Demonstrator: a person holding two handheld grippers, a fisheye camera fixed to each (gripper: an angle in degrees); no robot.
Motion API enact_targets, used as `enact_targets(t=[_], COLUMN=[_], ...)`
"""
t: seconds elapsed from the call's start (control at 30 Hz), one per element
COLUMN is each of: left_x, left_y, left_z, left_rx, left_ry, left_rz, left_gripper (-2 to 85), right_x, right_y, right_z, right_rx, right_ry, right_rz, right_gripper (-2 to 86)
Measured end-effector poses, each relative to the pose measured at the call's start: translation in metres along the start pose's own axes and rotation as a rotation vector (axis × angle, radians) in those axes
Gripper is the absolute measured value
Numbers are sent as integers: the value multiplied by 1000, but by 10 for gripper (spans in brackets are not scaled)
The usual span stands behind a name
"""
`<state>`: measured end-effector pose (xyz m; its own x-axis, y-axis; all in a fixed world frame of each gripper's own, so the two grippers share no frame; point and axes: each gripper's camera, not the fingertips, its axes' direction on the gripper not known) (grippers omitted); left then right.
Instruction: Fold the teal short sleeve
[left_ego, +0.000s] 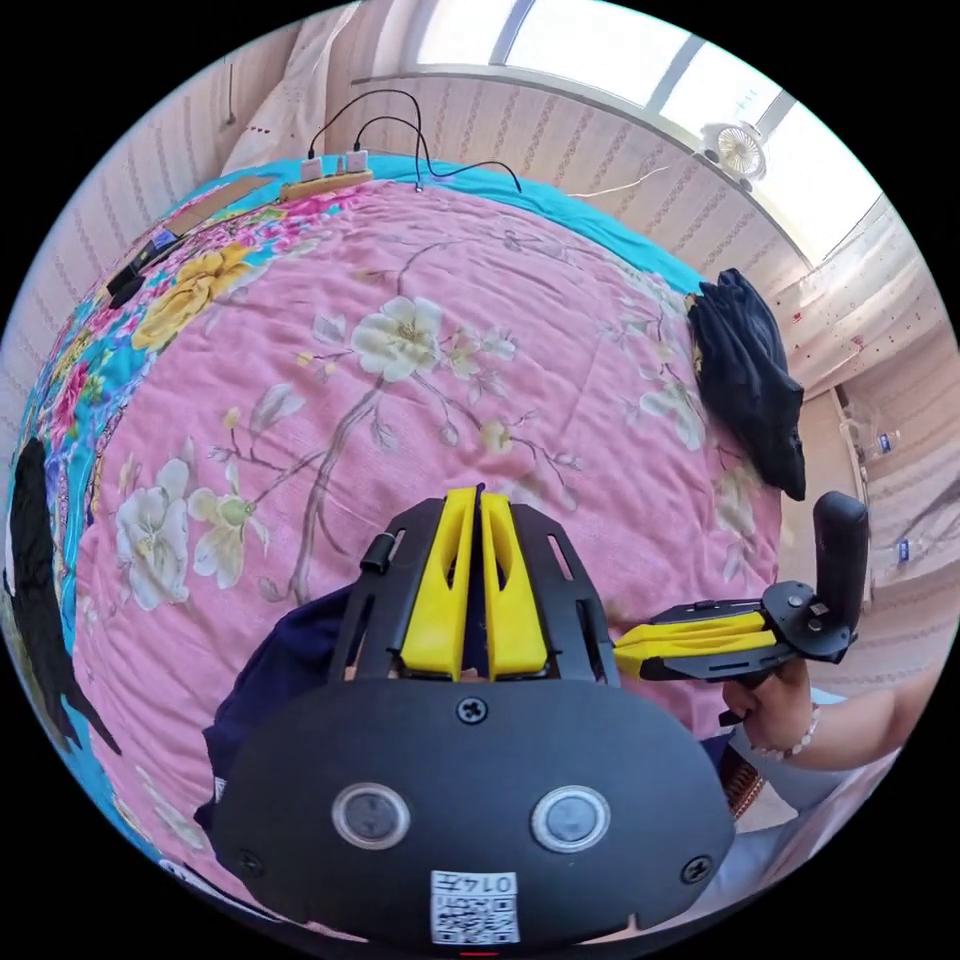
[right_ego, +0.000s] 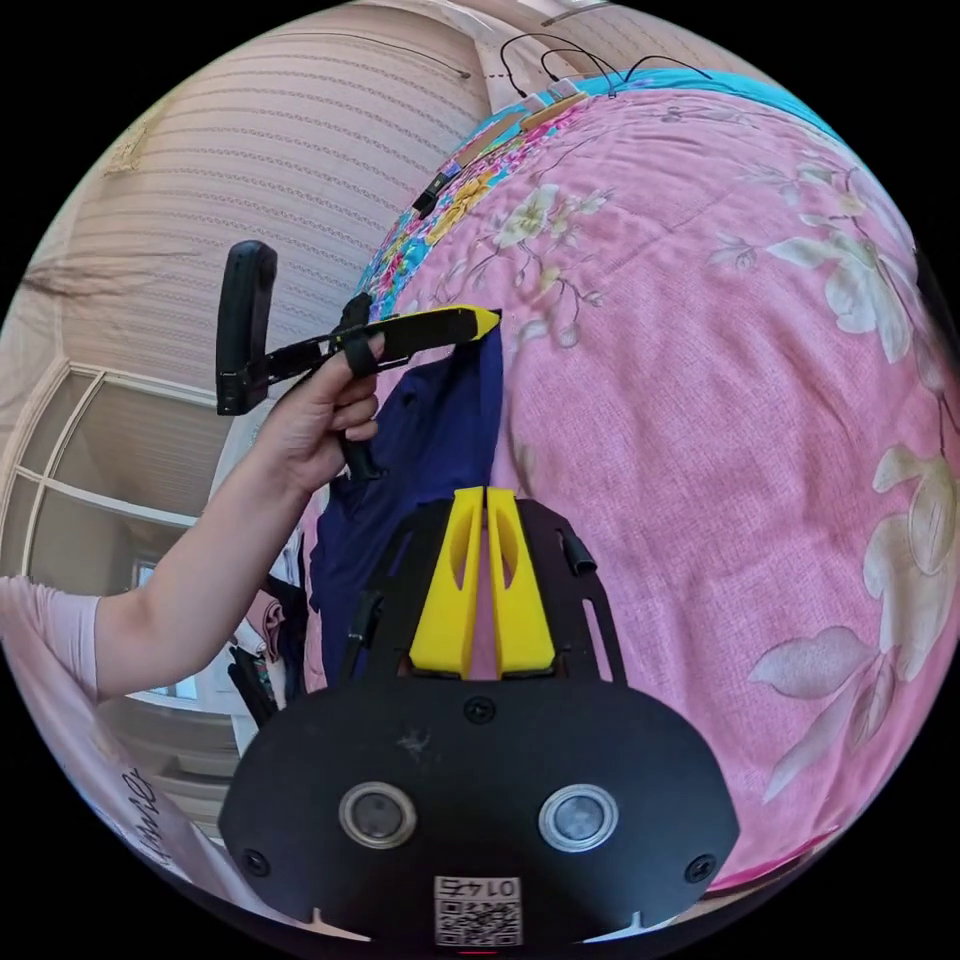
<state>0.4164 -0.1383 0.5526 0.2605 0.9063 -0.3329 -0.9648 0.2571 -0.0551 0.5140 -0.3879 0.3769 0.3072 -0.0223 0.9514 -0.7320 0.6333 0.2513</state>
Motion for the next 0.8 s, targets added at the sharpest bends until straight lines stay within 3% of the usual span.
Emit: enact_targets(t=[0.17, 0.3, 0.57, 0.8], left_x=[-22, -37, -70, -71], left_y=[55, 113, 237, 296], left_z=[-67, -96, -72, -89], left_rx=[200, 253, 215, 279], left_ry=[-14, -62, -15, 43], left_rz=[-93, -222, -571, -673], left_gripper=[-10, -9, 40, 52], right_x=[-25, -58, -103, -125], right_y=[4, 13, 53, 71], right_z=[-20, -15, 61, 85], right_rx=[70, 35, -284, -387], right_ry=[-72, -108, 67, 92], right_rz=[-121, -254, -421, -465], right_gripper=[3, 2, 20, 24])
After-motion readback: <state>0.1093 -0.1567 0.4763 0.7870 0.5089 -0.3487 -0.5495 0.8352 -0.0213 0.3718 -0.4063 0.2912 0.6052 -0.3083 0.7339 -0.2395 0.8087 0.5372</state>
